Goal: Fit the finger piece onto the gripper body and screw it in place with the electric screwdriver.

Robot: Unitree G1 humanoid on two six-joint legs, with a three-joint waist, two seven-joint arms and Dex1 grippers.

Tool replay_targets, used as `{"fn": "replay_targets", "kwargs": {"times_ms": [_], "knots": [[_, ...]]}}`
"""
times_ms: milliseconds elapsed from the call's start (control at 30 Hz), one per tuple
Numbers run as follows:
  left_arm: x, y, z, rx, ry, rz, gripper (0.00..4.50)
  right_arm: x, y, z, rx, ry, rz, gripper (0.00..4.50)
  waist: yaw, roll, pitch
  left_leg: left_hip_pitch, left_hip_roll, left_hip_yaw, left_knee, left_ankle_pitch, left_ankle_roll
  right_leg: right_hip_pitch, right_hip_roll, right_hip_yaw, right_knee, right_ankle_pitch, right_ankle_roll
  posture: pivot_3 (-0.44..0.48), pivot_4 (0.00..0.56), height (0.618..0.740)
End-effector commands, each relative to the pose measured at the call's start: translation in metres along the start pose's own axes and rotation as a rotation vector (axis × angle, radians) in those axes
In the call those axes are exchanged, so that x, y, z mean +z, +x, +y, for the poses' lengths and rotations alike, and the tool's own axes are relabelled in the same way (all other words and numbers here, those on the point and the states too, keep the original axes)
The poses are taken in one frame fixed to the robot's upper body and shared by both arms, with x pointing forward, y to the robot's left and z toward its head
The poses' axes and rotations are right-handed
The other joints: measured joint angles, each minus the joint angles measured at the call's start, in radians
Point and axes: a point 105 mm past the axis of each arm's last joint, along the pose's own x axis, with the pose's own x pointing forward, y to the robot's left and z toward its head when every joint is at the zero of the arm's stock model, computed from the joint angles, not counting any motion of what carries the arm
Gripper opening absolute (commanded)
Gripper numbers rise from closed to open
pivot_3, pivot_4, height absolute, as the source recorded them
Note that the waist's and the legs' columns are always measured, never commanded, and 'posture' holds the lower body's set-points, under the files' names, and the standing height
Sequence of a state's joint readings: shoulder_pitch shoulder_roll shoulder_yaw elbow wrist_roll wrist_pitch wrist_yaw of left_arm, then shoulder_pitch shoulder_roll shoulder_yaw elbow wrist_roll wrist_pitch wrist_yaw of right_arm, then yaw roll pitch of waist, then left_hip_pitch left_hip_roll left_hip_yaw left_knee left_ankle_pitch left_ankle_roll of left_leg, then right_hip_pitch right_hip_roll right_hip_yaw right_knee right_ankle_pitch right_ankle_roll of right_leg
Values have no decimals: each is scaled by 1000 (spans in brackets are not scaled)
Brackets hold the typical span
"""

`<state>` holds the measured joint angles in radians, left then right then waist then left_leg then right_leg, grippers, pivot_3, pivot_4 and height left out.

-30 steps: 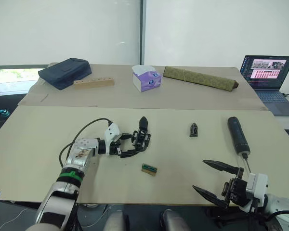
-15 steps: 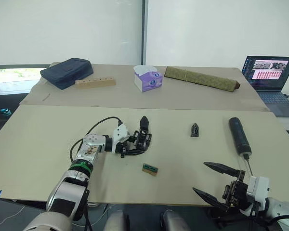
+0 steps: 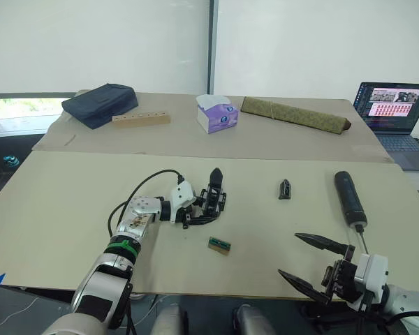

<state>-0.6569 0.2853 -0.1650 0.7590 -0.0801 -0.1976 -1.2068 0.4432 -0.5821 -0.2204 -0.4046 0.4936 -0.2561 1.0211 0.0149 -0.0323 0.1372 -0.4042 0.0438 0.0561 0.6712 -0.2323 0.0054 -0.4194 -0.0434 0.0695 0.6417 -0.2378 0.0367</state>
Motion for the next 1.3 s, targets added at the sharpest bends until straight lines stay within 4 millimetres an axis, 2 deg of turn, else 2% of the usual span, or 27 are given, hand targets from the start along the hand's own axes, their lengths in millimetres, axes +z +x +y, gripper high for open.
{"fn": "replay_targets", "kwargs": {"times_ms": [33,367,433,467,500,533,667,733,767,833,933,1033,1133,1233,1300], "knots": [[-2,9,-12,-64,-4,4,2273,11,2,-2,4,-42,-32,4500,0,0,0,0,0,0,0,0,0,0,0,0,0,0,0,0,150,740],[-8,7,-8,-36,-38,43,2273,11,2,-3,8,-43,-25,4500,-1,1,0,0,0,0,0,0,0,1,0,0,0,0,0,0,150,740],[-10,1,-7,-35,-37,61,3365,18,-1,-4,-8,-33,-52,4500,0,1,-1,1,0,0,0,0,0,1,0,0,0,0,0,0,150,740],[-11,-3,-8,-40,-31,72,3771,23,-1,-5,-20,-25,-71,4500,-1,2,-1,1,0,0,0,0,0,1,0,0,0,0,0,0,150,740],[-11,-10,-6,-28,-27,71,4237,28,-5,-6,-36,-17,-80,4500,-3,2,-1,0,0,0,0,0,0,1,0,0,0,0,0,0,150,740],[-11,-20,-4,-13,-26,76,4443,28,-9,-4,-27,-8,-59,4500,-5,2,-1,0,0,0,0,0,0,0,0,0,0,0,0,0,150,740],[-15,-68,-2,34,-48,71,4443,22,-26,-4,-106,18,20,4500,-26,0,-2,1,3,0,-1,0,0,0,2,0,1,0,-1,0,150,740],[-11,-98,-11,8,-94,41,4443,20,-34,-2,-194,54,31,4500,-36,0,-2,3,4,0,-2,0,0,0,3,0,3,-1,-2,0,150,740],[-9,-107,-18,-23,-121,33,4443,19,-37,0,-222,66,38,4500,-37,1,-2,5,5,1,-3,0,0,-1,3,0,5,-3,-4,0,150,740],[-1,-125,-22,-3,-68,13,4443,7,-48,-3,-346,91,127,4500,-35,2,-1,6,6,1,-4,0,0,-1,3,0,6,-4,-6,0,150,740],[18,-137,-20,68,-24,-54,4443,-6,-58,-11,-492,126,227,4500,-21,2,-1,6,6,1,-4,0,0,-1,1,-1,6,-5,-6,0,150,740],[45,-139,-23,97,28,-136,4443,-12,-47,-21,-543,168,286,4500,-16,1,-1,4,6,3,-2,0,0,-2,-2,1,5,-8,-11,0,150,740],[65,-136,-27,106,45,-186,4443,-12,-30,-31,-545,218,322,4500,-19,1,-2,4,5,4,-2,0,0,-2,-2,1,4,-7,-9,0,150,740],[89,-131,-28,114,34,-256,4443,-1,-1,-59,-585,329,264,4500,-31,0,-1,4,5,3,-3,0,0,-2,0,1,5,-4,-5,0,150,740],[101,-128,-31,87,-3,-282,4443,-2,16,-85,-628,374,313,4500,-39,0,0,4,5,3,-3,0,0,-2,1,2,5,-2,-6,0,150,740]]}}
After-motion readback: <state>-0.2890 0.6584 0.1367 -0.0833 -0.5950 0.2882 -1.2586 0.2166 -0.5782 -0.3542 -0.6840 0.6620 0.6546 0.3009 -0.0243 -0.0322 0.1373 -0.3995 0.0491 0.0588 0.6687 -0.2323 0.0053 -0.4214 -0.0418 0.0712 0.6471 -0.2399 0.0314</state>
